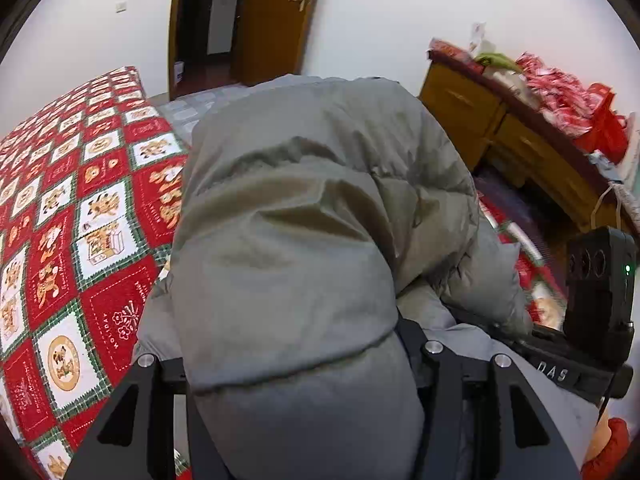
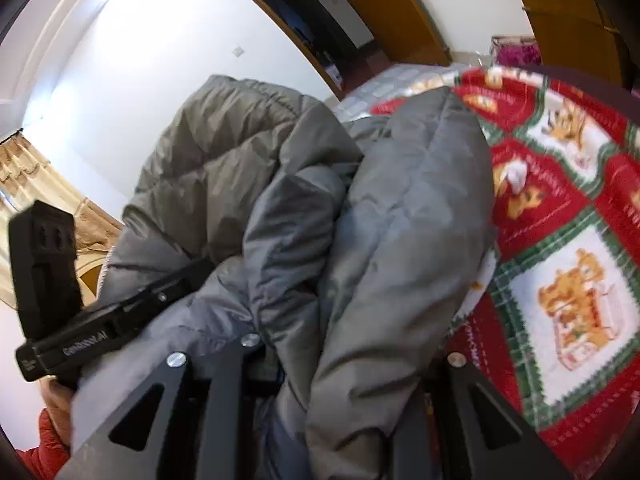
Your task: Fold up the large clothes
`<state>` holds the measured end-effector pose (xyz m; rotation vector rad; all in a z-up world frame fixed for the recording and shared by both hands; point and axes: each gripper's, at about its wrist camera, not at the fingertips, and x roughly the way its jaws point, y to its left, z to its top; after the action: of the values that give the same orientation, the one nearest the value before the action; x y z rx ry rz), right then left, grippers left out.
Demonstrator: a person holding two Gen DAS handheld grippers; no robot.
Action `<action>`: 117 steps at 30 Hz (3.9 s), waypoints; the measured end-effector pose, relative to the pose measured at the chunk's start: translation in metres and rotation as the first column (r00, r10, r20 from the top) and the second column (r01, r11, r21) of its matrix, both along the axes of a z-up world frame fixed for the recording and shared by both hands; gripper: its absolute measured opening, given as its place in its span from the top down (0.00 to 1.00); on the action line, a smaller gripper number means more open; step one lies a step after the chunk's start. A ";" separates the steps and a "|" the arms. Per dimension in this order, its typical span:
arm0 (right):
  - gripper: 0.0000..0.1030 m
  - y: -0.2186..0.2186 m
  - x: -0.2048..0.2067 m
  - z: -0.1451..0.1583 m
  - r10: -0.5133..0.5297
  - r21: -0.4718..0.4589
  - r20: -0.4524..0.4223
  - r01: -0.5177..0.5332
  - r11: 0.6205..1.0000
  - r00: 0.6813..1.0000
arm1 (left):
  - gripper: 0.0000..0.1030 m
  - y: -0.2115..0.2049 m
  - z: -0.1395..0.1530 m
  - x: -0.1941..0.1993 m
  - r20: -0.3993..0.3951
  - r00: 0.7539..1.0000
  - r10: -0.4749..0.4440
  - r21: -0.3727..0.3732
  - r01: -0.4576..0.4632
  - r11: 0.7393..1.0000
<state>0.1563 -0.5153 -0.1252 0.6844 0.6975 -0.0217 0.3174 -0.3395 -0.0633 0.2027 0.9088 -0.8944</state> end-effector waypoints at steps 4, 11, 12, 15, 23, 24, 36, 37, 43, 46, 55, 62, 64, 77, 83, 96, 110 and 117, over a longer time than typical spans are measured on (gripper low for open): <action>0.77 -0.009 0.006 -0.008 -0.009 0.011 -0.009 0.010 1.000 1.000 | 0.40 -0.005 -0.012 -0.003 0.044 0.998 0.036 0.043 -0.038 0.998; 0.59 -0.018 -0.006 0.004 -0.042 -0.053 -0.048 0.039 0.998 0.998 | 0.31 -0.012 -0.026 -0.007 0.079 0.995 0.053 0.071 -0.058 0.996; 0.55 -0.021 -0.012 0.010 -0.055 -0.059 -0.048 0.052 0.997 0.997 | 0.31 -0.012 -0.025 -0.009 0.087 0.995 0.050 0.072 -0.056 0.996; 0.55 -0.022 -0.040 0.040 -0.101 -0.125 -0.007 0.099 0.987 0.995 | 0.31 -0.011 -0.024 -0.012 0.097 0.994 0.044 0.072 -0.051 0.996; 0.68 0.005 -0.012 0.124 -0.079 -0.452 -0.003 0.069 0.889 0.997 | 0.31 -0.025 -0.021 -0.025 0.181 0.983 0.027 0.141 -0.053 0.989; 0.71 0.013 -0.007 0.122 -0.079 -0.476 -0.027 0.057 0.878 0.997 | 0.31 -0.025 -0.021 -0.025 0.183 0.983 0.024 0.145 -0.051 0.988; 0.82 -0.006 0.009 0.022 -0.245 -0.369 -0.118 0.186 0.910 0.962 | 0.24 -0.033 -0.026 -0.014 0.173 0.985 -0.001 0.180 -0.030 0.983; 0.82 -0.003 0.009 0.018 -0.255 -0.382 -0.107 0.197 0.903 0.961 | 0.23 -0.033 -0.027 -0.012 0.164 0.986 0.000 0.185 -0.031 0.982; 0.82 -0.001 0.013 0.017 -0.278 -0.405 -0.127 0.206 0.891 0.952 | 0.15 -0.038 -0.034 -0.002 0.118 0.993 0.000 0.193 -0.023 0.981; 0.82 -0.002 0.018 0.015 -0.290 -0.417 -0.142 0.208 0.885 0.946 | 0.11 -0.041 -0.039 0.006 0.095 0.995 0.007 0.184 -0.024 0.983; 0.82 0.002 0.021 0.014 -0.293 -0.451 -0.155 0.196 0.871 0.944 | 0.09 -0.040 -0.039 0.007 0.093 0.995 0.025 0.176 -0.041 0.984; 0.81 0.035 -0.007 0.054 -0.291 -0.585 -0.121 0.169 0.793 0.949 | 0.09 -0.030 -0.029 0.002 0.059 0.998 0.011 0.172 -0.021 0.985; 0.81 0.056 -0.033 0.075 -0.270 -0.607 -0.063 0.178 0.775 0.961 | 0.09 -0.029 -0.029 0.002 0.044 0.999 0.019 0.169 -0.026 0.985; 0.82 0.056 -0.056 0.015 -0.236 -0.270 -0.135 0.193 0.943 0.962 | 0.07 -0.036 -0.028 -0.006 0.100 0.994 0.037 0.216 -0.058 0.975; 0.83 0.055 -0.049 0.024 -0.190 -0.317 -0.181 0.126 0.940 0.965 | 0.06 -0.033 -0.022 -0.011 0.100 0.995 0.012 0.215 -0.034 0.976; 0.79 -0.019 0.050 0.095 -0.126 -0.308 -0.127 0.082 0.948 0.984 | 0.06 -0.046 0.008 0.039 0.031 0.996 0.088 0.111 -0.091 0.990; 0.91 -0.019 0.052 0.014 -0.221 -0.249 -0.118 0.187 0.950 0.968 | 0.01 -0.066 -0.026 0.029 0.103 0.994 0.027 0.208 -0.049 0.977; 0.78 0.018 0.007 0.072 -0.191 -0.357 -0.041 0.164 0.920 0.981 | 0.01 -0.031 0.009 0.003 0.098 0.995 0.032 0.186 -0.050 0.981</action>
<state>0.1638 -0.4978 -0.0528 0.3999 0.6790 -0.3349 0.3208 -0.3707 -0.0542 0.3852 0.9057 -0.7540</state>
